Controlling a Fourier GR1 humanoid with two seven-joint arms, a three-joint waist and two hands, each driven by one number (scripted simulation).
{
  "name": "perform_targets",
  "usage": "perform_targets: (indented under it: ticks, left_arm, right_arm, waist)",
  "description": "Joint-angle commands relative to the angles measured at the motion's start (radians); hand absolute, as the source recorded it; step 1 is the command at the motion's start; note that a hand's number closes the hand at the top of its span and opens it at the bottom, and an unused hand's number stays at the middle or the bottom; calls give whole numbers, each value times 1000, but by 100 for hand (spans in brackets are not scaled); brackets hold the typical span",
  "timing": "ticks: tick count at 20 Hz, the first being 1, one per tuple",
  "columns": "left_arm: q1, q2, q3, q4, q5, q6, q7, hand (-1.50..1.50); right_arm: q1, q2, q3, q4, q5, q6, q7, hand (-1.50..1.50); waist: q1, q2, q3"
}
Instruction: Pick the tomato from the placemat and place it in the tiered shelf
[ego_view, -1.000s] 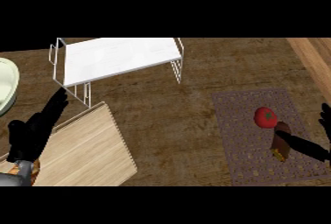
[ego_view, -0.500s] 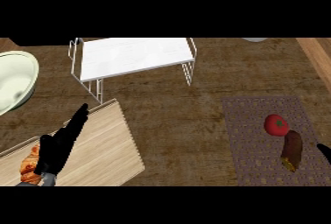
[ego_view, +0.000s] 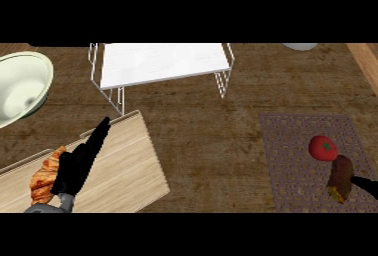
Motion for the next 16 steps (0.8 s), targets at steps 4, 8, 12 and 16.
perform_targets:
  ticks: [4, 8, 12, 16]
  left_arm:
    - [-25, -28, -32, 40, -29, 2, 16, 0]
    - [-50, -23, -35, 24, -33, -16, 42, 0]
    - [-37, -49, -18, 52, -25, -18, 12, 0]
    - [-38, -57, -10, 75, -28, -24, 2, 0]
  right_arm:
    - [-34, -306, 105, 14, 198, 145, 436, -150]
    - [-189, -340, 212, 8, 280, 235, 708, -150]
    - [-434, -206, 325, 104, 327, 309, 810, -150]
    - [-569, -100, 354, 218, 286, 374, 851, -150]
  waist:
    - [40, 18, -7]
    - [62, 13, -2]
    - [53, 9, 1]
    - [45, 8, 2]
